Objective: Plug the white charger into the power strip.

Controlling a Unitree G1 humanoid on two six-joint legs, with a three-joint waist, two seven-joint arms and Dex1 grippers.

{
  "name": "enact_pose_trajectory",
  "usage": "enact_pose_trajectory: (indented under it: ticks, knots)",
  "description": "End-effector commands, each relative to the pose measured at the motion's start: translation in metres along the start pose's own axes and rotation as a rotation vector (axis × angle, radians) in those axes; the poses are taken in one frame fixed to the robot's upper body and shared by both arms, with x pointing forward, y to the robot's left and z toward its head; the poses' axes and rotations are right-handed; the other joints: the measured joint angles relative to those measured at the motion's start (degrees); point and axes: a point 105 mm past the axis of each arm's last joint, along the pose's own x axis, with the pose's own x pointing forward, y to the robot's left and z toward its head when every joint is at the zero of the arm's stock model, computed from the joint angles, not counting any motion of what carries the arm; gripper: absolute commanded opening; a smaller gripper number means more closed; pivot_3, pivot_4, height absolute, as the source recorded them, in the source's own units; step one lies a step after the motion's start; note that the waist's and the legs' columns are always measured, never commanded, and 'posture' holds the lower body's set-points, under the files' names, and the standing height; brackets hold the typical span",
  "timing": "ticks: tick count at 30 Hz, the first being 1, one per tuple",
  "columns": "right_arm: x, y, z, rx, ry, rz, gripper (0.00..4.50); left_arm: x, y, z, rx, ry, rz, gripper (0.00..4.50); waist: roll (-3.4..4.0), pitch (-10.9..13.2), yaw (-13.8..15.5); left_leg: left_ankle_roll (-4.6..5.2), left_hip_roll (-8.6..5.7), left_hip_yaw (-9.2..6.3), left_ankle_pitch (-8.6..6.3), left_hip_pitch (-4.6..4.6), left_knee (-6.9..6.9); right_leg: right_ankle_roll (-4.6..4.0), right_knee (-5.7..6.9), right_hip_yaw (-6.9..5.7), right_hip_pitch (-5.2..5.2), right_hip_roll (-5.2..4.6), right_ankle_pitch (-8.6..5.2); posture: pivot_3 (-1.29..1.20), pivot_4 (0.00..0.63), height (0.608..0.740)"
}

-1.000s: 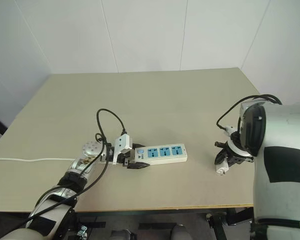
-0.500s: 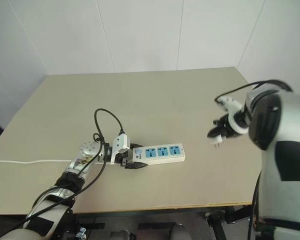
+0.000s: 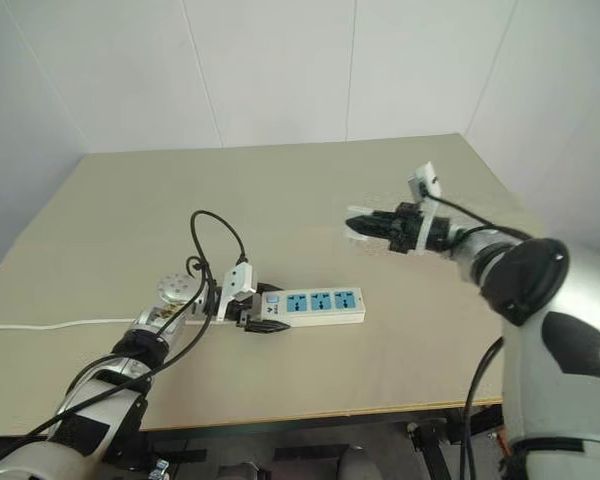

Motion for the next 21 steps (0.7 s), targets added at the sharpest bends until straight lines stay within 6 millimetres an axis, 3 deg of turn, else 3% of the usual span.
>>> enact_pose_trajectory:
  ticks: [1,11,16,21]
  knots:
    - [0.017,0.019,-0.003,-0.102,-0.128,0.101,1.1,-0.01,-0.001,-0.016,-0.008,0.081,0.005,3.32,-0.07,0.0,-0.3,-0.01,0.0,-0.02,0.01,0.0,0.0,0.0,0.01,-0.01,0.01,0.0,0.0,0.0,0.15,0.74]
    - [0.047,0.061,-0.044,-0.284,-0.123,0.309,1.1,-0.018,-0.006,-0.023,-0.021,0.098,0.017,3.32,-0.24,0.0,-1.1,-0.05,0.05,-0.04,0.03,0.1,0.0,0.0,0.09,-0.01,0.04,0.05,0.0,0.0,0.15,0.74]
    - [0.052,0.072,-0.062,-0.297,-0.081,0.364,1.1,-0.019,-0.007,-0.024,-0.024,0.1,0.019,3.32,-0.32,0.0,-1.8,-0.05,0.07,-0.09,0.03,0.16,-0.02,0.0,0.1,-0.01,0.08,0.08,0.0,0.0,0.15,0.74]
    - [0.057,0.075,-0.068,-0.291,-0.065,0.367,1.1,-0.019,-0.009,-0.023,-0.026,0.093,0.017,3.32,-0.34,0.0,-2.0,-0.06,0.08,-0.09,0.03,0.18,-0.03,-0.01,0.1,0.0,0.08,0.09,0.0,0.0,0.15,0.74]
